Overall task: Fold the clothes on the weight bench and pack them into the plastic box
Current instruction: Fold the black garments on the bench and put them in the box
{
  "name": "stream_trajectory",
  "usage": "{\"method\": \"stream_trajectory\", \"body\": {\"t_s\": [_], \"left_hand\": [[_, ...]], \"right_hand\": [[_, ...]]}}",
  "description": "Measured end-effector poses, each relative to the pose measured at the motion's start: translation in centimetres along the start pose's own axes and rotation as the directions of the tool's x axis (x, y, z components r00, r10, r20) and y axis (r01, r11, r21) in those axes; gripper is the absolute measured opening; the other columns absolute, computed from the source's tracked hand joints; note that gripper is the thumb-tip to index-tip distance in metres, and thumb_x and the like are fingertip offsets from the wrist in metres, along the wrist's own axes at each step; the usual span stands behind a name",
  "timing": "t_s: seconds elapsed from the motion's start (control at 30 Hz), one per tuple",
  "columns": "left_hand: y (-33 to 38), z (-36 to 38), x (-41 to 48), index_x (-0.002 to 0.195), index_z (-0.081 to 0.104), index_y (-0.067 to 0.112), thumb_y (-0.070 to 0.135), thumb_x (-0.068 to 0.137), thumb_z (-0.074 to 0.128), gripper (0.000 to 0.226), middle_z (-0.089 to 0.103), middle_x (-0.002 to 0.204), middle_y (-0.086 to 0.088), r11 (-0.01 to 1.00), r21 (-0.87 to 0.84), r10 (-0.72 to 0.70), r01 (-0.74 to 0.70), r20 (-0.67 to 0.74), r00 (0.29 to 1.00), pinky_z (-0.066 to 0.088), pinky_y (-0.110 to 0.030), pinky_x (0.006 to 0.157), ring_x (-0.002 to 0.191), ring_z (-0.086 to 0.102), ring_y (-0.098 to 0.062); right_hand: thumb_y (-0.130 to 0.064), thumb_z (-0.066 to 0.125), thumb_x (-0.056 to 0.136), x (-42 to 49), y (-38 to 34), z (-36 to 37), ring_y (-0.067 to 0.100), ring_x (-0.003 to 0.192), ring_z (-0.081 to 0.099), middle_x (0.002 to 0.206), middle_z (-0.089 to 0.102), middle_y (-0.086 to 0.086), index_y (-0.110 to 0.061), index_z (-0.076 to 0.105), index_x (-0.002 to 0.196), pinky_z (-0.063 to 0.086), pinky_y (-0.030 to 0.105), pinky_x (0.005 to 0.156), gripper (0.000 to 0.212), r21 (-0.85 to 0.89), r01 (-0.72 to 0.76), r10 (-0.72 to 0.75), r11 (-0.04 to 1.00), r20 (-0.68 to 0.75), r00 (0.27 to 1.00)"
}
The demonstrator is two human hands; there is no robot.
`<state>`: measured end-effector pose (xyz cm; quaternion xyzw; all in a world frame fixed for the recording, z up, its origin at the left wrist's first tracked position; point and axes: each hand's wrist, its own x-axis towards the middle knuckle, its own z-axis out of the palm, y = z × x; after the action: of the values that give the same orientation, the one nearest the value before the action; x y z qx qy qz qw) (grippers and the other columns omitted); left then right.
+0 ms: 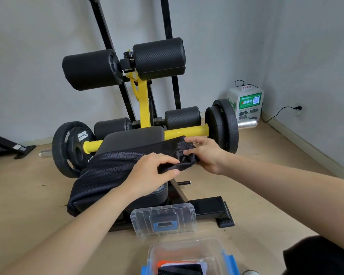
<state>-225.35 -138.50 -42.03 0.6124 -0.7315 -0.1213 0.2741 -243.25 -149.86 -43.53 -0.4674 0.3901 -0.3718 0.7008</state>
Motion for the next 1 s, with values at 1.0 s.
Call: {"method": "stream_trajectory", "body": {"t_s": [1.0], "left_hand": [[-2.5, -3.9, -5.9, 0.159, 0.008, 0.037, 0.069, 0.097, 0.024, 0.072, 0.001, 0.168, 0.011, 0.85, 0.508, -0.264, 0.138, 0.184, 0.947, 0.01, -0.041, 0.123, 0.155, 0.0, -0.015]], "right_hand": [[0.013, 0.049, 0.091, -0.8, -7.4, 1.2, 0.024, 0.096, 0.064, 0.106, 0.068, 0.007, -0.008, 0.06, 0.132, 0.056, 0.037, 0.092, 0.047, -0.143, 0.286, -0.303, 0.948, -0.116, 0.946]]}}
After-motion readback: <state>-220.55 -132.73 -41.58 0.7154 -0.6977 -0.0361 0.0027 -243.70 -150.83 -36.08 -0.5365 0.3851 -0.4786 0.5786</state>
